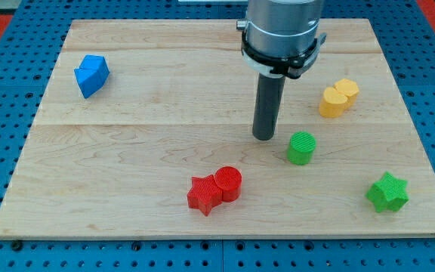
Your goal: Slide the green circle closer to the green star
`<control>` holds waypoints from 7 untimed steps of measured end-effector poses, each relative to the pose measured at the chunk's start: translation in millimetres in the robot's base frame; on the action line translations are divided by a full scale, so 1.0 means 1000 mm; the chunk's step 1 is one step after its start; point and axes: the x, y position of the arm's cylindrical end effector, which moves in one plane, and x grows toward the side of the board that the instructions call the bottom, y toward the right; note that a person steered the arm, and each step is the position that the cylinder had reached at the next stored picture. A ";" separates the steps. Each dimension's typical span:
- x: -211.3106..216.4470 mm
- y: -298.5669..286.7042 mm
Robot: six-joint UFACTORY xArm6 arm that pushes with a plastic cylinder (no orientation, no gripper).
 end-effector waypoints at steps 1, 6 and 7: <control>0.012 0.024; 0.019 0.118; 0.033 0.140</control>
